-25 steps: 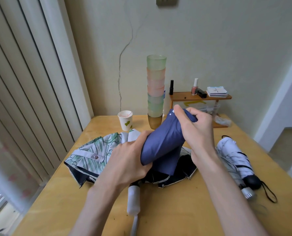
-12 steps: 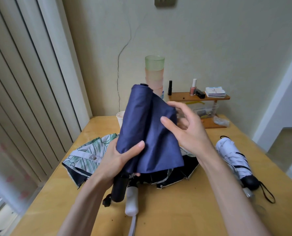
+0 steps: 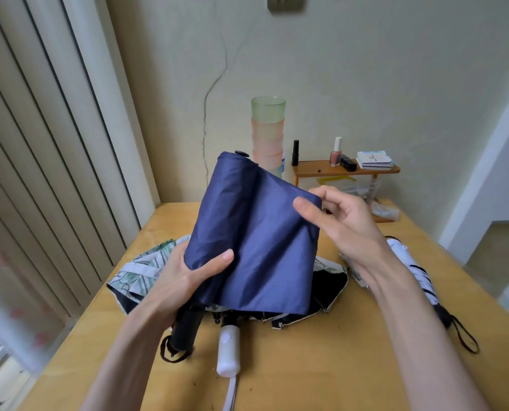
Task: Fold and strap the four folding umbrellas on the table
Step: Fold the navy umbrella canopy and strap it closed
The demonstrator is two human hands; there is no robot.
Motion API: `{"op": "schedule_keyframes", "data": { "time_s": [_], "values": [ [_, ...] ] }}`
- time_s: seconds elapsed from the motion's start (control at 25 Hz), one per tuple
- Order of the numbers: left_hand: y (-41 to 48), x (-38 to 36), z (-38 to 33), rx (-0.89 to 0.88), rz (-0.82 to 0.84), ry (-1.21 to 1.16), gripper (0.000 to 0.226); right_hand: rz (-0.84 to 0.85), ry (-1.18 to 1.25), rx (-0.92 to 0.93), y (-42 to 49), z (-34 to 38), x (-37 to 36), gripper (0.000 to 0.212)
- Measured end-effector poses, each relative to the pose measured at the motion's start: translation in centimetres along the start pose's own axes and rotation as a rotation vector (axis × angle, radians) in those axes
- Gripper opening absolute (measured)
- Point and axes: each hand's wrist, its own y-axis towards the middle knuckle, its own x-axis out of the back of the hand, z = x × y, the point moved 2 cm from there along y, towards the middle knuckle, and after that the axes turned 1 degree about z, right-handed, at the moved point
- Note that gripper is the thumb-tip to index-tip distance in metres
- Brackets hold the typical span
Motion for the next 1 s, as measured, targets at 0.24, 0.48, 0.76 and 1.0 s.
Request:
{"op": "schedule_keyframes", "data": {
  "time_s": [0.24,0.48,0.76,1.0],
  "values": [
    [-0.1,1.3,-0.4,-0.016,0.063,0.060,0.033,0.113,-0.161,-0.134,-0.6,-0.5,1.7,0.016],
    [0.0,2.0,0.0,0.034,-0.018,0.046,0.102,-0.036,-0.060,-0.084,0.0,-0.7,1.3,0.038],
    [-0.1,1.3,-0.2,0.031,-0.027,-0.002,0.096,-0.060,0.019,-0.030,0.1,-0.8,-0.3,0.019],
    [-0.2,2.2,-0.5,-0.005,-0.023,0.067,0.073,-0.045,-0.096,-0.100,0.1,-1.2,0.9,0.013]
  ]
}}
